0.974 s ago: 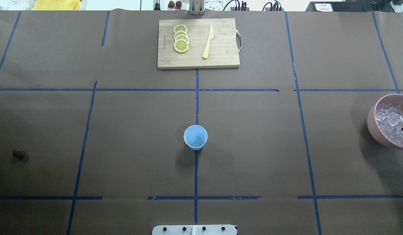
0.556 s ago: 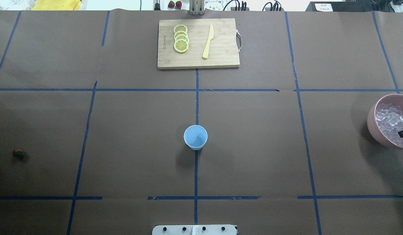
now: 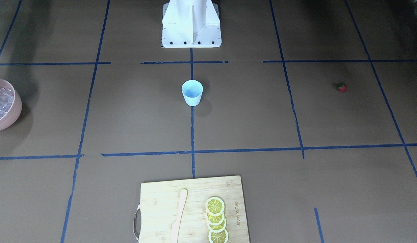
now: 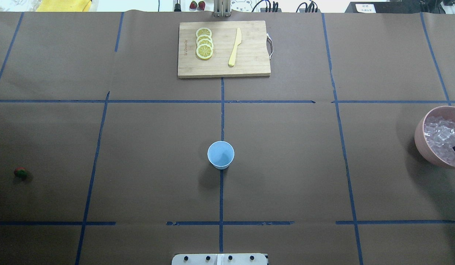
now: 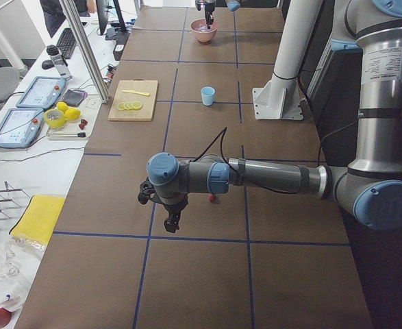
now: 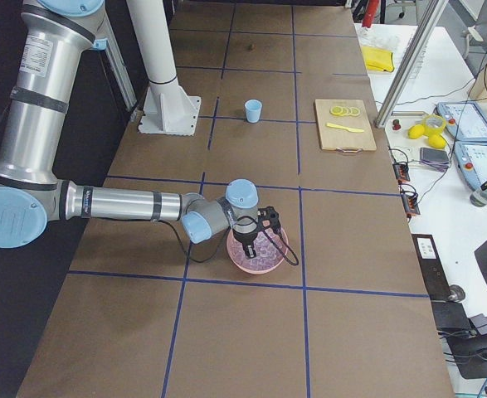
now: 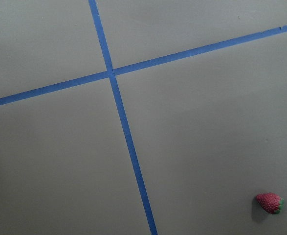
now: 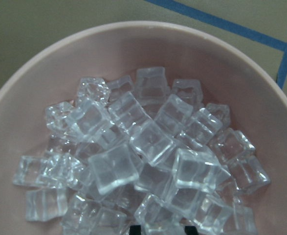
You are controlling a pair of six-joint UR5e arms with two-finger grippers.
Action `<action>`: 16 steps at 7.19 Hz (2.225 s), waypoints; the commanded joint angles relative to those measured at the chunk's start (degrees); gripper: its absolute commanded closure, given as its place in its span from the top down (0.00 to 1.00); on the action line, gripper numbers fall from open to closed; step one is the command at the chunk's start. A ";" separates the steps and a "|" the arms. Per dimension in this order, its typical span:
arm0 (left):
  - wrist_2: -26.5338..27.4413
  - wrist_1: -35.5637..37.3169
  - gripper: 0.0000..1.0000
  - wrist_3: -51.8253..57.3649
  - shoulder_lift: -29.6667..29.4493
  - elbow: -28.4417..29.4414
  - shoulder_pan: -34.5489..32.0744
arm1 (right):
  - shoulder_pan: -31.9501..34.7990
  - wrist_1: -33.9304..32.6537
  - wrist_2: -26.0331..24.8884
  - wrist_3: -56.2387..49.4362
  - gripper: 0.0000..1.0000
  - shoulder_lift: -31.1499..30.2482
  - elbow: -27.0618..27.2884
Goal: Put ice and strawberries in cup
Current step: 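Lower the right gripper into the bowl and grasp an ice cube, then lift the ice cube and carry it over the blue cup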
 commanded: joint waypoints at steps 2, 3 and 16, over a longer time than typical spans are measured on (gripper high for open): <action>0.06 0.00 1.00 0.09 0.00 0.00 0.00 | 0.56 -0.18 0.25 0.01 0.09 -0.63 2.16; 0.06 0.00 1.00 0.00 0.00 0.00 0.00 | 1.34 -0.35 0.25 0.01 0.09 -0.63 2.17; -0.03 0.00 1.00 0.00 0.00 -0.35 -0.09 | -22.35 -35.99 -6.24 34.96 0.00 38.07 16.05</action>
